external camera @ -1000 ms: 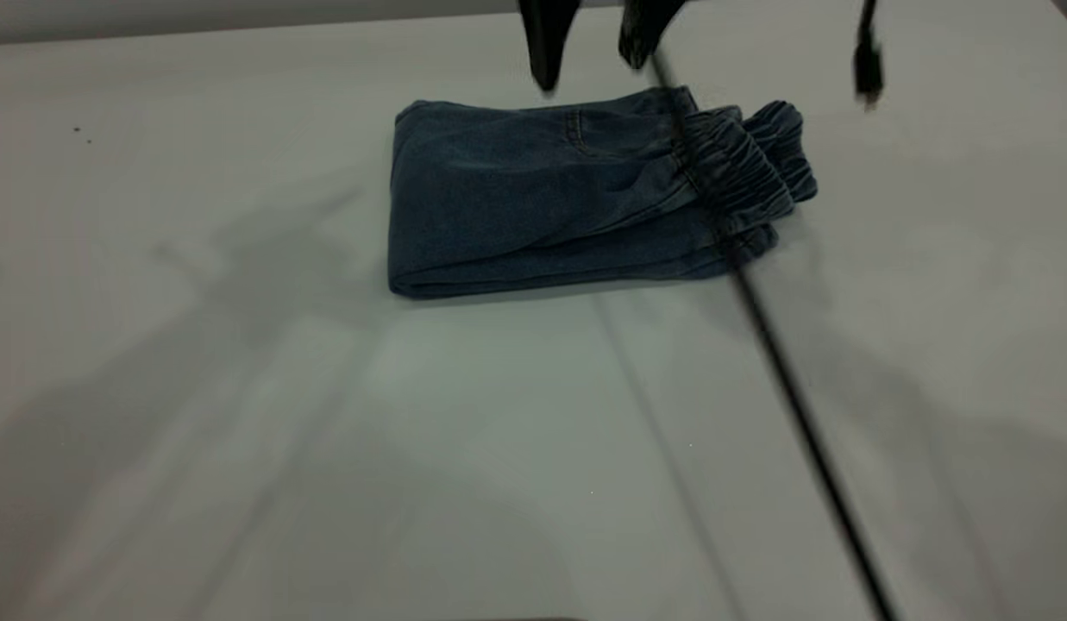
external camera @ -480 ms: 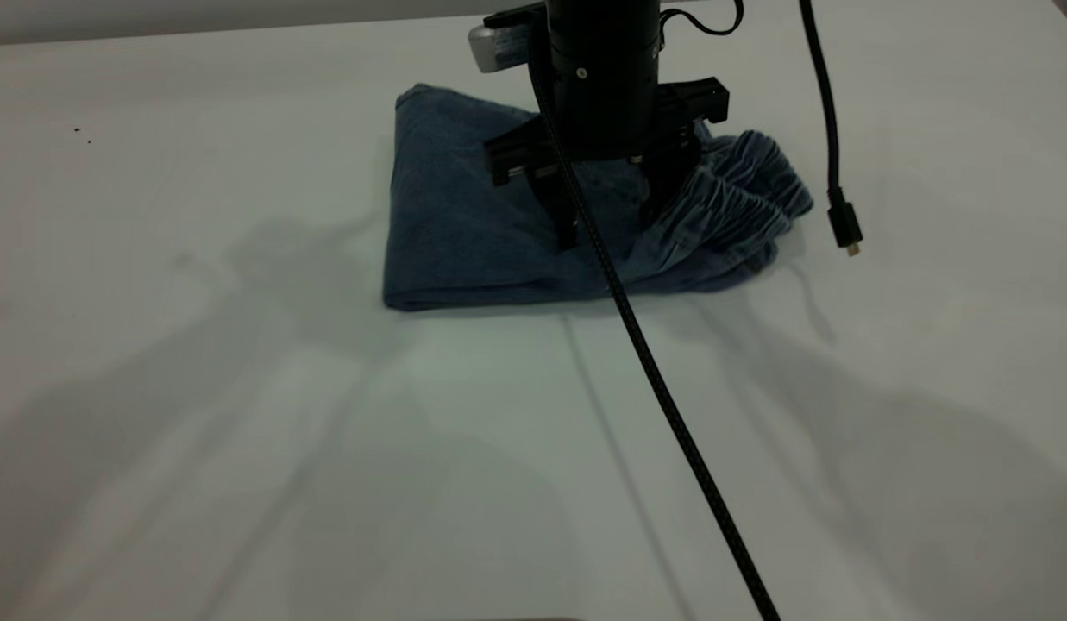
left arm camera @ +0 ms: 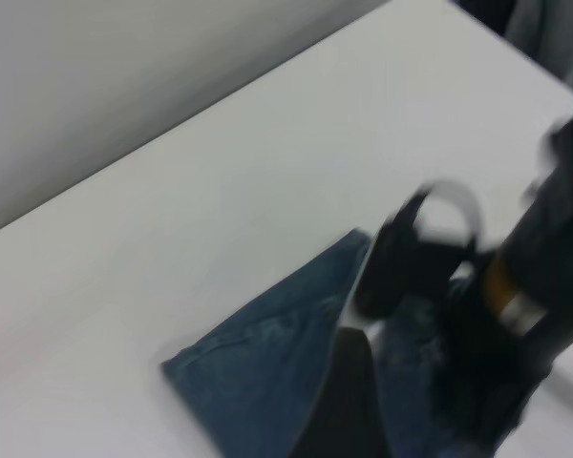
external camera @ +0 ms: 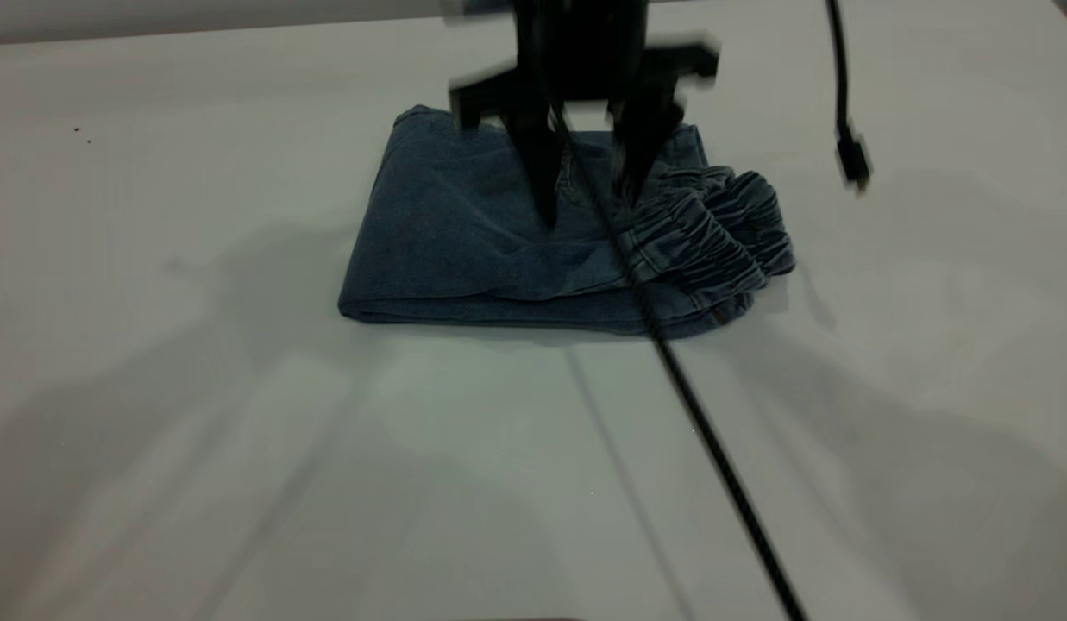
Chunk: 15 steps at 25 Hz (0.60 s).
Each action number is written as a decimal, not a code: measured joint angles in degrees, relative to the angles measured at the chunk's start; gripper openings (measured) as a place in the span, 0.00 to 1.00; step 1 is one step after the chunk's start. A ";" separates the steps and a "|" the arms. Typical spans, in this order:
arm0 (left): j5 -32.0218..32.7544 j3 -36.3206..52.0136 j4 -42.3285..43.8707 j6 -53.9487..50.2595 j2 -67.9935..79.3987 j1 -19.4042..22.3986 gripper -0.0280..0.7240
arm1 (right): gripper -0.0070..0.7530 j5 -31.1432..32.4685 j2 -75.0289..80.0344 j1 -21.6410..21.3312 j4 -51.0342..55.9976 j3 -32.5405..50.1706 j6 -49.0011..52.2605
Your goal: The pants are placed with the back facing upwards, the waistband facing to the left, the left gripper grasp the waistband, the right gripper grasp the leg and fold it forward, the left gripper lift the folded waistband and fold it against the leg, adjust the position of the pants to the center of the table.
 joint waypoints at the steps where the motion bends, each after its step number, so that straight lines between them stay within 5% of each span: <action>1: 0.59 0.00 1.02 -0.13 -0.93 0.04 0.79 | 0.51 0.40 -1.80 0.00 -1.08 -0.27 0.00; 15: 25.68 0.00 29.03 -23.16 -27.80 0.04 0.79 | 0.51 2.50 -34.59 0.00 1.49 1.35 -8.07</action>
